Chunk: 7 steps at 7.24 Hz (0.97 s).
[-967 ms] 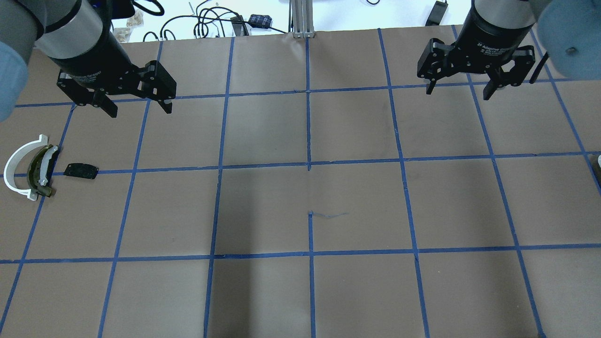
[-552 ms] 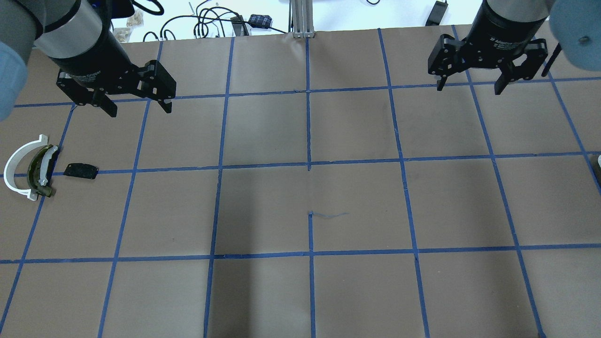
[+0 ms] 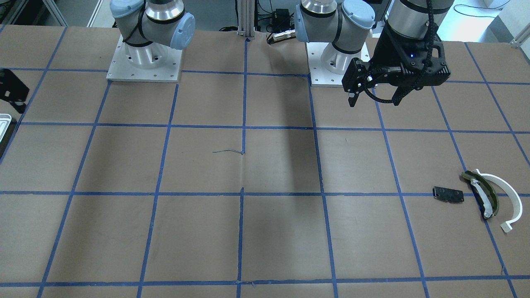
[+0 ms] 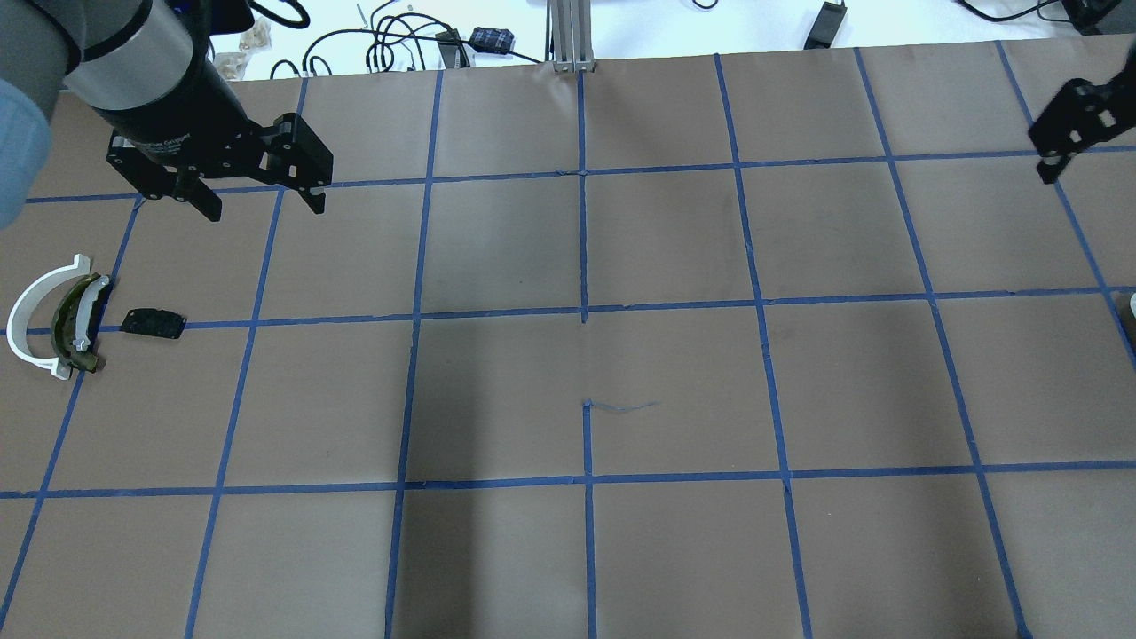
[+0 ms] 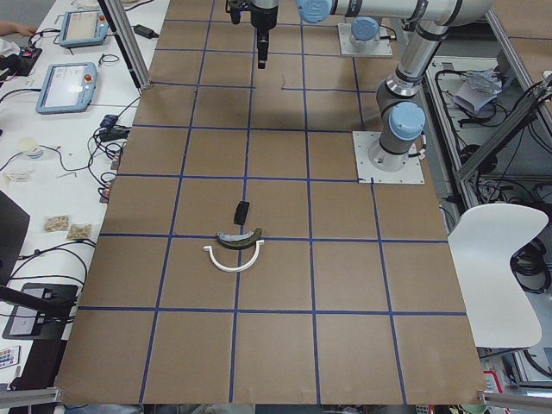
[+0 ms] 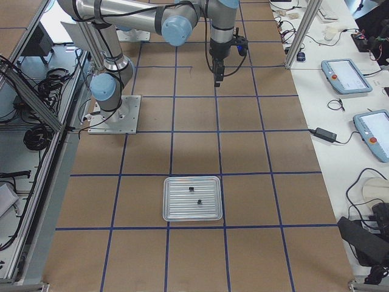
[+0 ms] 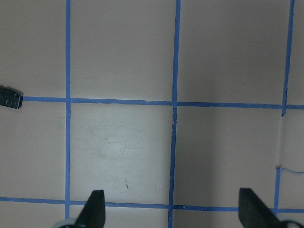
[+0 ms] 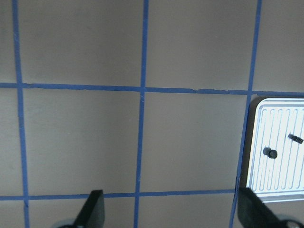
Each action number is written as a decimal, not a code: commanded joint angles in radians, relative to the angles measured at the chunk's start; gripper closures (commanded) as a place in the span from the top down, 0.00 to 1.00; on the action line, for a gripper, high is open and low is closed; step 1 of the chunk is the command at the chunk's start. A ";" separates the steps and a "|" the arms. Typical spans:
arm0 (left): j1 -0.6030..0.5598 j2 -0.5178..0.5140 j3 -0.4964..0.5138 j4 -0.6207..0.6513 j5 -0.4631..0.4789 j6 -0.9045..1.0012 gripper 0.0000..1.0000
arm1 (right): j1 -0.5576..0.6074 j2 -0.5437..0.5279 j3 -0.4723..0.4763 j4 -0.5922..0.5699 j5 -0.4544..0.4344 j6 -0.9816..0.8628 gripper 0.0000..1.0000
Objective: Place bearing gear from tray to pile
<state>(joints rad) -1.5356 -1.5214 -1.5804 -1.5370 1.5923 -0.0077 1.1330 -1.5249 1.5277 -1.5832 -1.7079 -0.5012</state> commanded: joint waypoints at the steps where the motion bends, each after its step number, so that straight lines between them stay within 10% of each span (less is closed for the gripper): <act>1: 0.000 0.001 -0.001 0.000 0.002 0.000 1.00 | -0.224 0.081 0.006 -0.058 0.013 -0.254 1.00; 7: 0.000 0.001 0.000 0.002 0.000 0.000 1.00 | -0.544 0.475 -0.006 -0.500 0.164 -0.732 1.00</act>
<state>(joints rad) -1.5355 -1.5203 -1.5806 -1.5367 1.5922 -0.0077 0.6355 -1.1219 1.5285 -2.0121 -1.5864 -1.1757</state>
